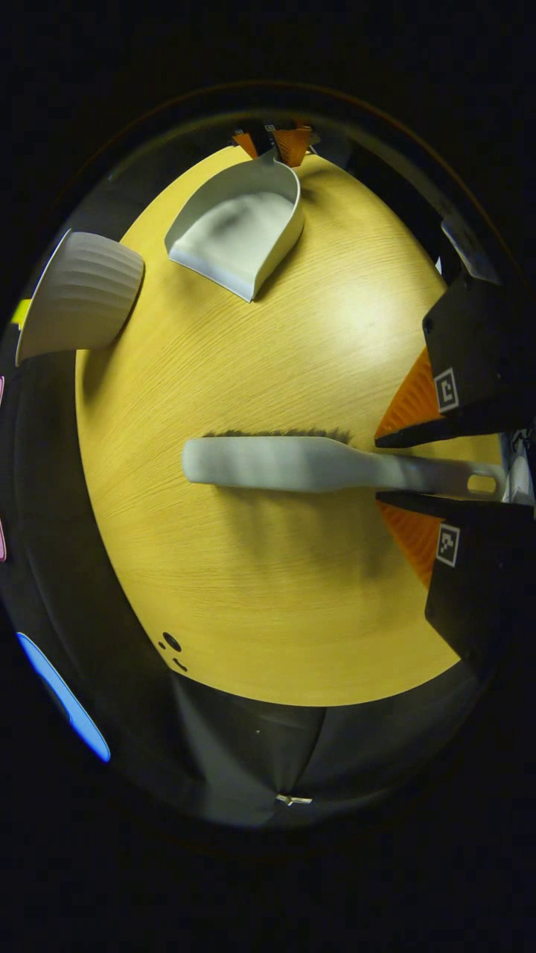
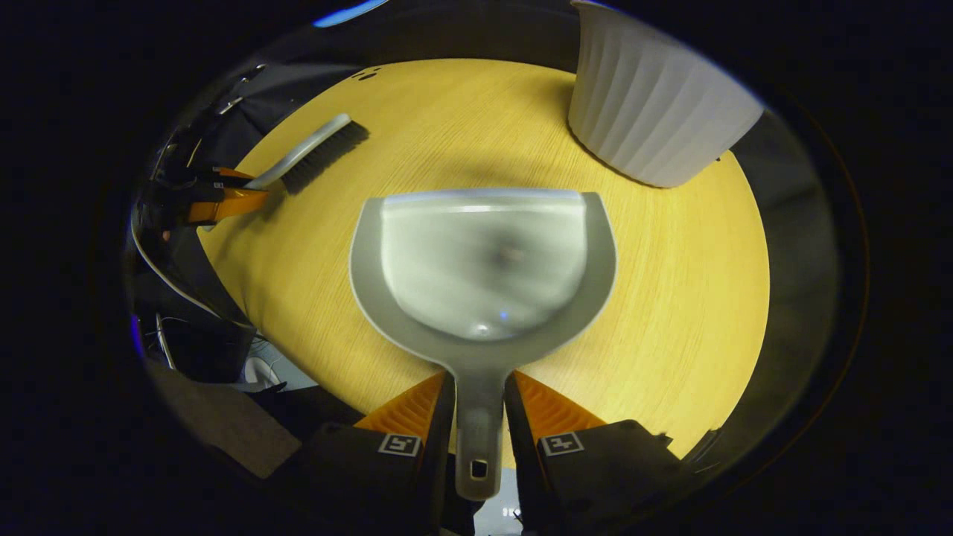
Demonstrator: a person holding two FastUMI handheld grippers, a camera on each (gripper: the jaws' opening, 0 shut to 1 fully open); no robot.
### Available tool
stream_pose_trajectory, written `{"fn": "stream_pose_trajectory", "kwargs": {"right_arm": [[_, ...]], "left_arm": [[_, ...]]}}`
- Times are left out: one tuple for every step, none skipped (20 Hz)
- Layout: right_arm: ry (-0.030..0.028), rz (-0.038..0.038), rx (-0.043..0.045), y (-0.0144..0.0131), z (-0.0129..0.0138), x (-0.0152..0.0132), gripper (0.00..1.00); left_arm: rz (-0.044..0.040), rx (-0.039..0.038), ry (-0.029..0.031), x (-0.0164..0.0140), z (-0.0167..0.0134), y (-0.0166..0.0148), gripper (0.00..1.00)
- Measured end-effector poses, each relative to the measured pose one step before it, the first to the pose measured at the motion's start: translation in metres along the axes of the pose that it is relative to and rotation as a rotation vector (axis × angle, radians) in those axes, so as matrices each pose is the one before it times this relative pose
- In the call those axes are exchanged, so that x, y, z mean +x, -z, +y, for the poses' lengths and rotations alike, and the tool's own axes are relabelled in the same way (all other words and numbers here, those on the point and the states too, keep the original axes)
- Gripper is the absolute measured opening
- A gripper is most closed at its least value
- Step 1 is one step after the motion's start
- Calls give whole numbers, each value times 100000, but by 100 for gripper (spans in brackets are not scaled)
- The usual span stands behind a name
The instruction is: Pick up the small broom and dustpan from the desktop, sweep the trash into the dustpan with the broom, and then empty the trash into the garbage bin.
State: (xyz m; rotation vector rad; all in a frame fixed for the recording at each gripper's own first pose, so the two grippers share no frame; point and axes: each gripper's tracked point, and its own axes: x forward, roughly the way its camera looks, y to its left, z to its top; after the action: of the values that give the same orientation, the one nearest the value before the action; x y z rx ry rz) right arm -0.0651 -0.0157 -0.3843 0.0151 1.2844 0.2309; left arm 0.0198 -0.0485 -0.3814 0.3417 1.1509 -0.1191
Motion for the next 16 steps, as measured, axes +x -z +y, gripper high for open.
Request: {"fn": "stream_pose_trajectory", "kwargs": {"right_arm": [[-357,-1358,388,-103,53,-1008,43],[-560,-2682,331,-331,77,-1196,44],[-346,-2565,176,-334,113,-934,45],[-250,-2924,-95,-512,236,-1012,45],[-198,-3121,-368,-725,338,-813,45],[-248,-4064,-608,-756,432,-789,45],[155,-4542,-642,-1081,376,-655,45],[-454,-4929,-654,-1195,623,-696,45],[-346,-5523,-334,-1331,589,-510,45],[-743,-5768,-589,-1393,591,-459,45],[267,-5812,-563,-1528,429,-444,45],[115,-5986,-588,-1651,458,-509,45],[83,-5772,-255,-1691,358,-467,45],[-97,-5399,-228,-1454,321,-303,45],[408,-4883,-364,-1458,234,-278,45],[685,-4034,-986,-1290,96,-697,45]], "left_arm": [[-1242,-711,-83,-690,197,-19,40],[-2270,-913,-425,-1053,242,-232,40],[-2391,-745,-452,-849,147,-403,40],[-2982,-759,-360,-1044,48,-595,40],[-3886,-850,-418,-1032,10,-823,40],[-4883,-1108,-576,-1128,-16,-1130,40],[-5614,-1404,-389,-1044,-62,-1291,40],[-6469,-1945,-423,-1030,-98,-1554,40],[-7093,-2542,-524,-1121,-240,-1632,40],[-7114,-3007,-352,-1046,-259,-1862,40],[-7287,-3193,-561,-996,-152,-1884,40],[-7157,-3003,-435,-1156,-126,-1885,40],[-6768,-2368,-404,-1173,-145,-1504,40],[-5889,-1289,-681,-1300,-17,-1619,41],[-4791,-763,-576,-698,508,-1077,41],[-3762,-272,-643,-750,341,-1328,42]]}}
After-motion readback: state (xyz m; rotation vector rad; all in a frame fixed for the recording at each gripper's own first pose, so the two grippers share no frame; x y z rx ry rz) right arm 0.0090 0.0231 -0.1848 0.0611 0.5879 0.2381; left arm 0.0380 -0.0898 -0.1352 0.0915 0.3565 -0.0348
